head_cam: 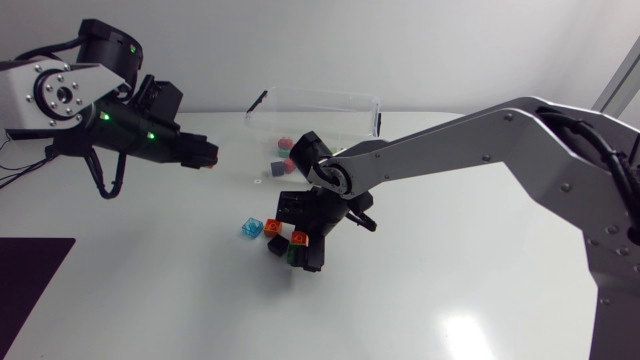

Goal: Place the duplo bricks in the container

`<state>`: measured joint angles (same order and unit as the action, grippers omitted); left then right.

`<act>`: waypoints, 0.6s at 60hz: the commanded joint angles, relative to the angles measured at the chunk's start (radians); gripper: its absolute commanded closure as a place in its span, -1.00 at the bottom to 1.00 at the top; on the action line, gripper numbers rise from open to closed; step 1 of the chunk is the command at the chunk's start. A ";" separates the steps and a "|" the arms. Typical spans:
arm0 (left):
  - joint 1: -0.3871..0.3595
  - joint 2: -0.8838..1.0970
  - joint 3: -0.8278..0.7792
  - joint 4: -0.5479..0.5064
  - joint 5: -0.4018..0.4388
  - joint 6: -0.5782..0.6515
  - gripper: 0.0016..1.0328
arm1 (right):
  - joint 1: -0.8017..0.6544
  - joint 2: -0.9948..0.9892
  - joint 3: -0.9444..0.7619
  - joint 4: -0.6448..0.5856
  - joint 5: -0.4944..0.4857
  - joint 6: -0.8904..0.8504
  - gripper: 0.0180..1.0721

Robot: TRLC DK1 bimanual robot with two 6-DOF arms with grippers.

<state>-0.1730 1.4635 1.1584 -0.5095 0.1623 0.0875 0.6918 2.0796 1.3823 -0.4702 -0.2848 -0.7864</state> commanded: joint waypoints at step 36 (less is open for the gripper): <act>-0.100 0.333 0.454 0.157 0.032 -0.019 0.43 | -0.103 -0.145 0.089 -0.143 0.039 0.027 0.21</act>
<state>-0.2615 1.7206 1.5352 -0.3599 0.1864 0.0856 0.6235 2.0026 1.4296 -0.5930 -0.2531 -0.7704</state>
